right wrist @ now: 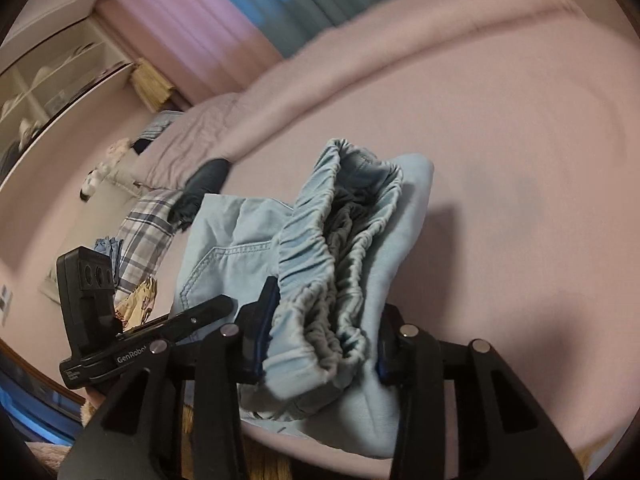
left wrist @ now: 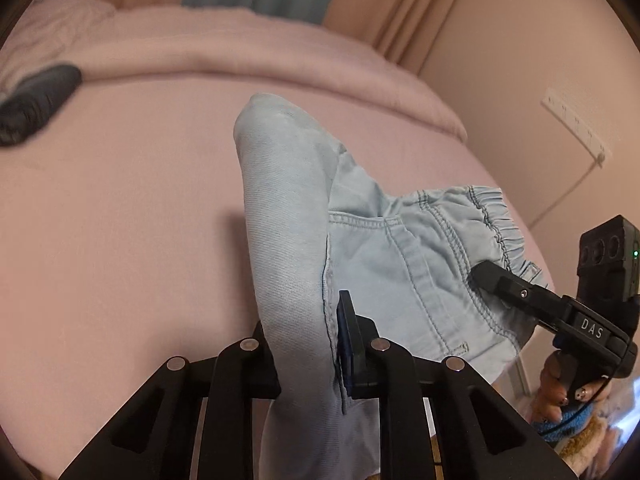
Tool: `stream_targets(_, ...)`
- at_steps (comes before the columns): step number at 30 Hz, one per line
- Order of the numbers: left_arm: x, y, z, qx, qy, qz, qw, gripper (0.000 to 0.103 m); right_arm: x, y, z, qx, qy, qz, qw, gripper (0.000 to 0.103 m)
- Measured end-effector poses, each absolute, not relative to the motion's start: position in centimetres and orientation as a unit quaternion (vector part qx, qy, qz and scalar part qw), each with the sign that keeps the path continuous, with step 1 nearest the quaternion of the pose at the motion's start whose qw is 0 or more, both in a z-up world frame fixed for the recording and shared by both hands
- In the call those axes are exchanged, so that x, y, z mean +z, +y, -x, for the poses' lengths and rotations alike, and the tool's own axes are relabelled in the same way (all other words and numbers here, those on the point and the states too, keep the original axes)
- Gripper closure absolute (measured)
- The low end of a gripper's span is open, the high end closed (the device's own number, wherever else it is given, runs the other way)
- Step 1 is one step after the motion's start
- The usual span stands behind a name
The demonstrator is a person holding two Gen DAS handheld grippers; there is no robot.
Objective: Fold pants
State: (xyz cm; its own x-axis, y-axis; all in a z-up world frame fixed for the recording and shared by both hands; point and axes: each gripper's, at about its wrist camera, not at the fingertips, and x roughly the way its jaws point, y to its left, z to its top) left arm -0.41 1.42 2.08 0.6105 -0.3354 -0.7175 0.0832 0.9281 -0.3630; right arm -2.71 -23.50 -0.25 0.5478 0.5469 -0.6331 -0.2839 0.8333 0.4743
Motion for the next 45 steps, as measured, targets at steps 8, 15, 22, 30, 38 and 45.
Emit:
stream_targets(8, 0.7, 4.3, -4.5, -0.050, 0.423, 0.121, 0.897, 0.085, -2.9, -19.5, -3.7, 0.232, 0.433, -0.155, 0.857, 0.063)
stream_targets(15, -5.3, 4.2, -6.1, -0.029, 0.470, 0.128, 0.873, 0.083, -8.5, -19.6, -5.6, 0.161, 0.490, -0.135, 0.846, 0.055)
stream_targets(22, -6.0, 5.8, -4.5, 0.010, 0.466, 0.160, 0.870, 0.062, -7.9, -19.1, -5.0, 0.134, 0.488, -0.116, 0.855, 0.046)
stream_targets(30, -3.1, 5.1, -0.5, 0.024, 0.458, 0.128, 0.879, 0.053, -5.9, -19.7, -1.3, 0.085, 0.479, -0.121, 0.865, 0.028)
stream_targets(38, 3.1, 4.6, 4.8, 0.008, 0.381, 0.136, 0.914, 0.010, -0.5, -18.9, 2.2, 0.066, 0.403, -0.060, 0.911, 0.019)
stream_targets(45, 4.6, 3.0, 6.2, 0.048, 0.362, 0.092, 0.926, 0.008, 2.4, -18.2, 4.1, 0.061, 0.355, -0.034, 0.932, 0.015)
